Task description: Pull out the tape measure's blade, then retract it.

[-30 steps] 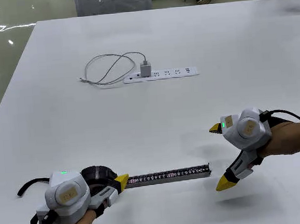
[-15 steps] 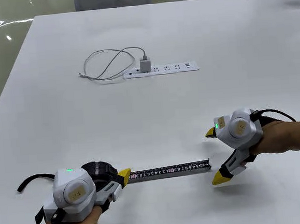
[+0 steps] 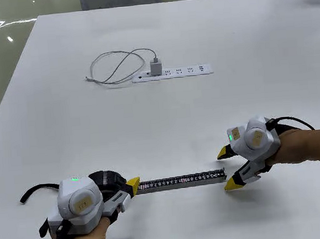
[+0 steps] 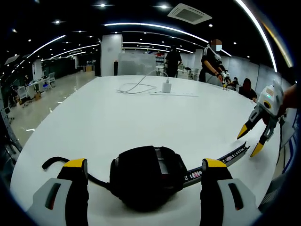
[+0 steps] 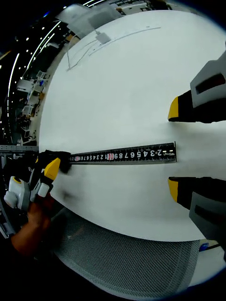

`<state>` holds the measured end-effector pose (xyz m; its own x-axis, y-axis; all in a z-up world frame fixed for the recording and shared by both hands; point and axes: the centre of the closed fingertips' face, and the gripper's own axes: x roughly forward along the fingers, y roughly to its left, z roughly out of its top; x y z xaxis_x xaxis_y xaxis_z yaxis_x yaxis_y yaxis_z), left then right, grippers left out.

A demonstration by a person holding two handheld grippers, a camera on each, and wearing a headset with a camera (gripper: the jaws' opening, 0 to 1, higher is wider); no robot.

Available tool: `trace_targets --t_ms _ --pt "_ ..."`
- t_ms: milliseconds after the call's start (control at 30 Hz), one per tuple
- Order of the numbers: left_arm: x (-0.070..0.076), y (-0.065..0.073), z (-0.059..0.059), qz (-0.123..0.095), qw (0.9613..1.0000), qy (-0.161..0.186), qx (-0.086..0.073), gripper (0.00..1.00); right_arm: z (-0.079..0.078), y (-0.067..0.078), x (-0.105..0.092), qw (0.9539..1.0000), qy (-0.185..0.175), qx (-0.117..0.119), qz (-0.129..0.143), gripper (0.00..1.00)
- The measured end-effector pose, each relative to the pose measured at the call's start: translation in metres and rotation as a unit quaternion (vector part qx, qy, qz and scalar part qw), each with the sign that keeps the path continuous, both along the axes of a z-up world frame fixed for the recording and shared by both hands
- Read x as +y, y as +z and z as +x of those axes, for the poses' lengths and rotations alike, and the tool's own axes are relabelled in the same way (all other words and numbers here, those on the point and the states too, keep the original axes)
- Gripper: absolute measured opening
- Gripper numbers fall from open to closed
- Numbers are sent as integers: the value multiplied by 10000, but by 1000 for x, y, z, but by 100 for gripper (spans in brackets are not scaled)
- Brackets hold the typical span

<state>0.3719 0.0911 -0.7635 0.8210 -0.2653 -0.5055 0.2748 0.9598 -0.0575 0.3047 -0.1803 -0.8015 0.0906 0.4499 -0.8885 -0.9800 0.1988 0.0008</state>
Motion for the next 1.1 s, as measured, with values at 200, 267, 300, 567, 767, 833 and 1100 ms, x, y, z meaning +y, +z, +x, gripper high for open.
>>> trace_targets --t_ms 200,267,300,567,767,833,1100 --pt "0 0 -1 111 9999 -91 -3 99 -1 -3 1 9999 149 11 -57 34" --pt "0 -1 -1 97 9999 -83 6 99 -2 -3 2 9998 190 11 -68 31" --pt "0 -1 -1 73 10000 -66 17 99 -2 -4 2 9997 222 13 -81 29" --pt "4 -3 -1 185 9998 2 44 95 -3 -5 0 9997 237 40 -98 18" --pt "5 -2 0 146 9999 16 11 92 -3 -5 1 9996 258 13 -142 13" --pt "4 -2 0 137 9999 16 20 92 -4 -5 2 9996 197 36 -190 11" --pt "3 -4 -1 101 9999 27 53 89 -3 -6 1 9994 48 161 -313 11"
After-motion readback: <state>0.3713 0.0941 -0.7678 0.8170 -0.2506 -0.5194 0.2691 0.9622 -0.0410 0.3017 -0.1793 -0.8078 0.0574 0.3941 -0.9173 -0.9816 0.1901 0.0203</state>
